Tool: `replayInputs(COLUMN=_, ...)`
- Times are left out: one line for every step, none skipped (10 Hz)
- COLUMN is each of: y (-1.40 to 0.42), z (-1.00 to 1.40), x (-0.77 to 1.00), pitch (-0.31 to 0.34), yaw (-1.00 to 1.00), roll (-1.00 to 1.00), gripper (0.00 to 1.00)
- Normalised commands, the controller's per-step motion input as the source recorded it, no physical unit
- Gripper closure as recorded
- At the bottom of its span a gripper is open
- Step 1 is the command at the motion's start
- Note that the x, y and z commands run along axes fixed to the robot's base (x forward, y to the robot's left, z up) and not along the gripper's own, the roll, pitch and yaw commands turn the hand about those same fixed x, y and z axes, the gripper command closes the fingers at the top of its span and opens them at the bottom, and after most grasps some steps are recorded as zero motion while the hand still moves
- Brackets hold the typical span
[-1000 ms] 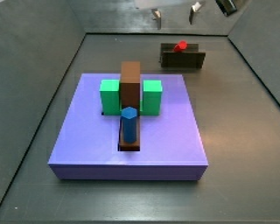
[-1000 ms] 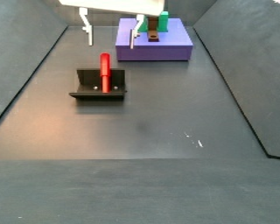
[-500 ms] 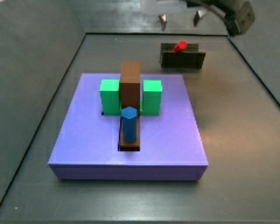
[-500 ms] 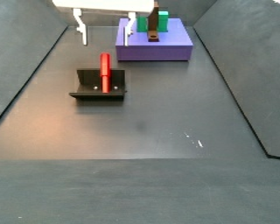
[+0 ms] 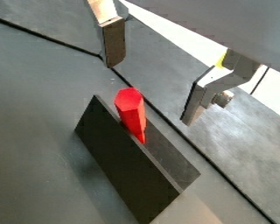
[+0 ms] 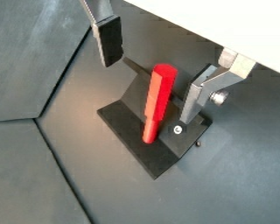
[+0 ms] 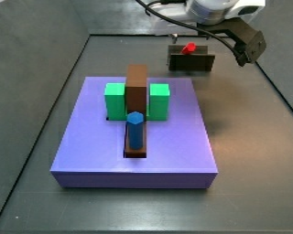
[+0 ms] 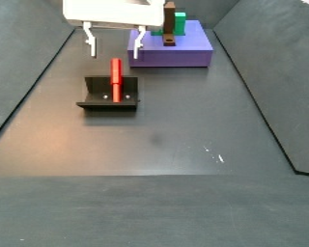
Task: Pick up the red object. Move up. Place the red object on the fixture. Regrasp the red object. Move to above the board. Insert the red object.
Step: Regrasp the red object.
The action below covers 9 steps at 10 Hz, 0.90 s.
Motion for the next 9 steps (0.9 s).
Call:
replayInputs(y=0.0, z=-0.15, x=0.19, pitch=0.091, yaw=0.0, roll=0.06, gripper=0.0)
replayInputs(y=0.0, z=-0.31, x=0.04, pitch=0.0, yaw=0.0, roll=0.02, gripper=0.0)
replayInputs(y=-0.04, z=-0.3, x=0.03, pitch=-0.003, yaw=0.0, roll=0.0, gripper=0.0)
replayInputs(y=-0.08, z=-0.26, x=0.03, pitch=-0.037, yaw=0.0, roll=0.0, gripper=0.0)
replayInputs(y=-0.03, z=-0.18, x=0.05, pitch=0.0, yaw=0.0, roll=0.0, gripper=0.0)
replayInputs(y=0.0, z=-0.12, x=0.01, pitch=0.0, yaw=0.0, roll=0.0, gripper=0.0)
replayInputs(y=0.0, z=-0.17, x=0.01, pitch=0.0, yaw=0.0, roll=0.0, gripper=0.0)
replayInputs(y=0.0, z=-0.17, x=0.01, pitch=0.0, yaw=0.0, roll=0.0, gripper=0.0)
replayInputs(y=0.0, z=-0.13, x=0.02, pitch=0.0, yaw=0.0, roll=0.0, gripper=0.0)
